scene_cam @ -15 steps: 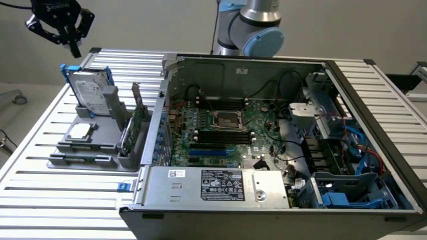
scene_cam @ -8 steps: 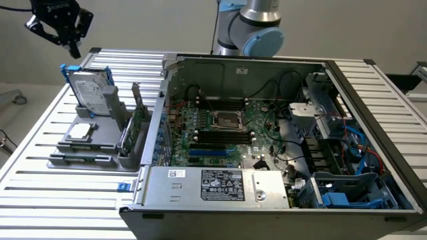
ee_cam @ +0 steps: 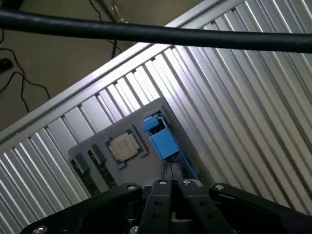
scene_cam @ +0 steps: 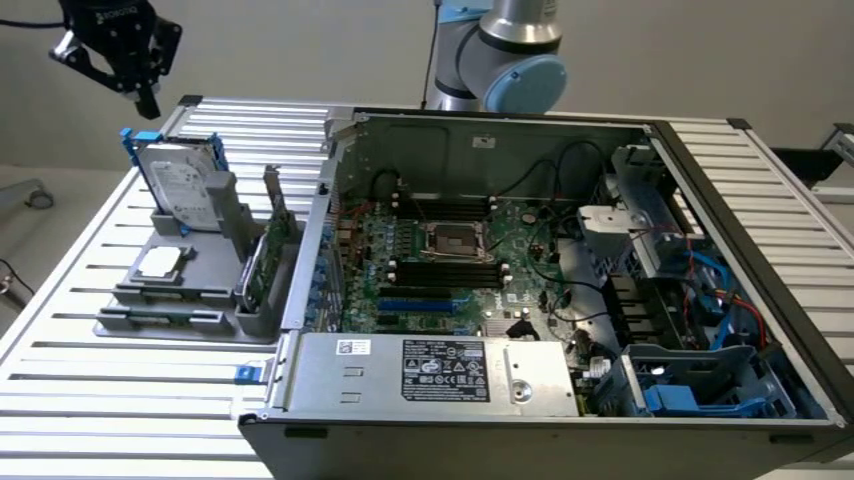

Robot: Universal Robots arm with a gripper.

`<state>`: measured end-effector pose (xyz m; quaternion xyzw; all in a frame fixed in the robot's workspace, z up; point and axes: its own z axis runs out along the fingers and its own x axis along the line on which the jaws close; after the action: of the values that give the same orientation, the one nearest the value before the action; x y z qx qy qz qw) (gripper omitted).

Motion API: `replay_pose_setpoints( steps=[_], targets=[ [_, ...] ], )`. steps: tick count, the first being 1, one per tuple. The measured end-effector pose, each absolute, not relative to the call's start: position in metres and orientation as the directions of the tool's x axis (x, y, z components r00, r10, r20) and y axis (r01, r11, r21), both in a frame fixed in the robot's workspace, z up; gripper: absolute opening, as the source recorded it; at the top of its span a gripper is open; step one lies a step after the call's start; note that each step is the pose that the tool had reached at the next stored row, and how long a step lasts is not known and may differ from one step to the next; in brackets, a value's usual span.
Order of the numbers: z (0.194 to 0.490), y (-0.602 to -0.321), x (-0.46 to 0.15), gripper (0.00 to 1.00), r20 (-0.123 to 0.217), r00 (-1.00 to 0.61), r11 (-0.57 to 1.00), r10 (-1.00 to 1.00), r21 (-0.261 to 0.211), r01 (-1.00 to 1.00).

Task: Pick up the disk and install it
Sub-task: 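Pick up the disk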

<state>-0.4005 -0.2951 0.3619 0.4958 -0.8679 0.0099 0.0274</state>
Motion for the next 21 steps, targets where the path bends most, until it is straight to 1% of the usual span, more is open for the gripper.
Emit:
replay_pose_setpoints(
  steps=[7,21],
  targets=[
    [0.3618,-0.295,-0.4011,0.11,0.072,-0.395,0.396,-0.916,0.002,-0.918],
    [0.3601,-0.2942,-0.4011,0.11,0.073,-0.15,0.151,-0.986,0.002,-0.989]
  ],
)
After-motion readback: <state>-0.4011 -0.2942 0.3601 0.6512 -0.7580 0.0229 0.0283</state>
